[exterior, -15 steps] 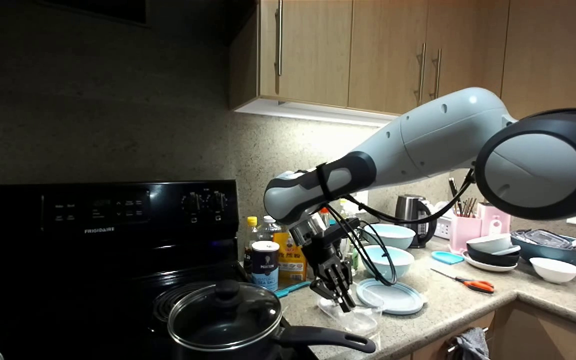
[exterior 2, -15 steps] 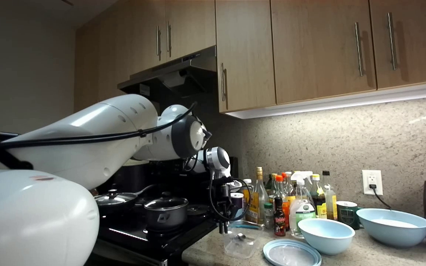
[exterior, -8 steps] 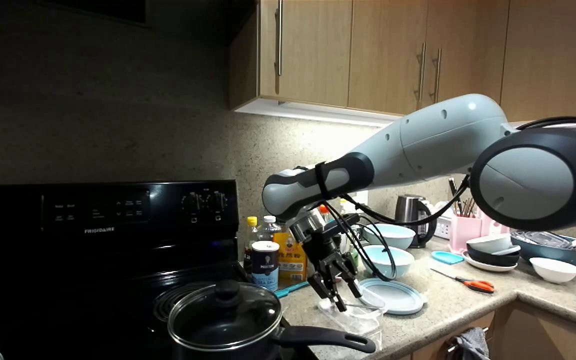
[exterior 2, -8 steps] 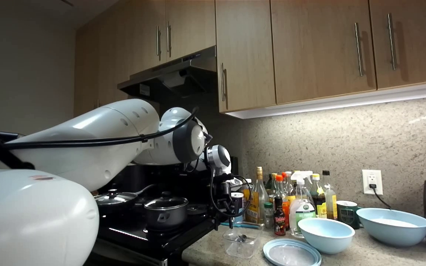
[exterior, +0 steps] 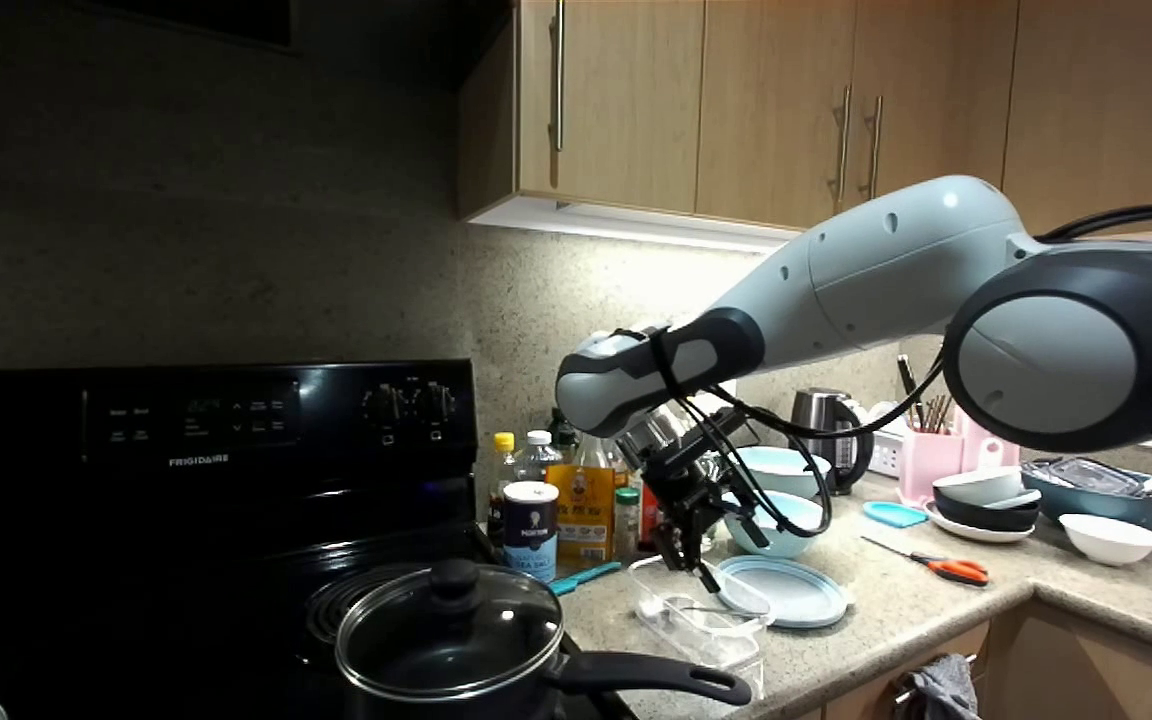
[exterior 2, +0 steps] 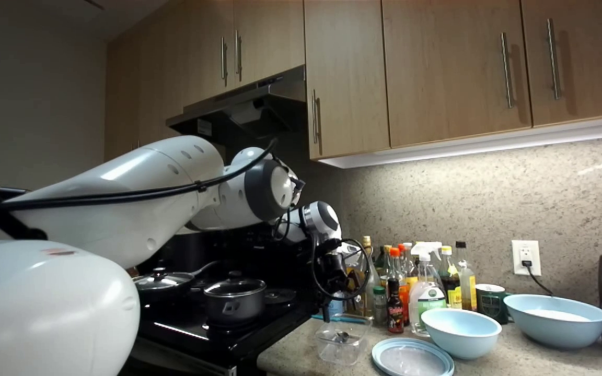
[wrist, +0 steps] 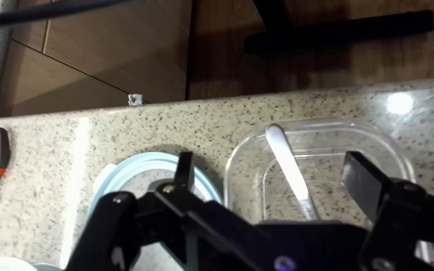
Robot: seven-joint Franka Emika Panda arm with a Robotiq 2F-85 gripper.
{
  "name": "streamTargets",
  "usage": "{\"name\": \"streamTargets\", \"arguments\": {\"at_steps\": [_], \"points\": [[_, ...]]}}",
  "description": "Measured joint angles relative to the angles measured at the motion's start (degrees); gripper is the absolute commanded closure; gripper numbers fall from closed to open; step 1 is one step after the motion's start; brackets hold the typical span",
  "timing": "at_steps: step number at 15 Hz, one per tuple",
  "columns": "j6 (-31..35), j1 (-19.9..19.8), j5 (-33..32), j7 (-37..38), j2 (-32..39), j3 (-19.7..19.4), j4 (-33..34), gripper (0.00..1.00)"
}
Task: Move the glass bowl to the right and the clear bowl to the left
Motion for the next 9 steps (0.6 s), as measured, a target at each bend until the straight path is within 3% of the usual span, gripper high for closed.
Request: {"name": "streamTargets", "arguments": {"at_steps": [4, 9], "points": [[5.5, -2.1, 1.1, 7.4, -3.7, -1.9, -6.1, 0.0], [6.3, -2.6, 0.7, 8.3, -4.7, -1.4, -7.7, 0.0]]}}
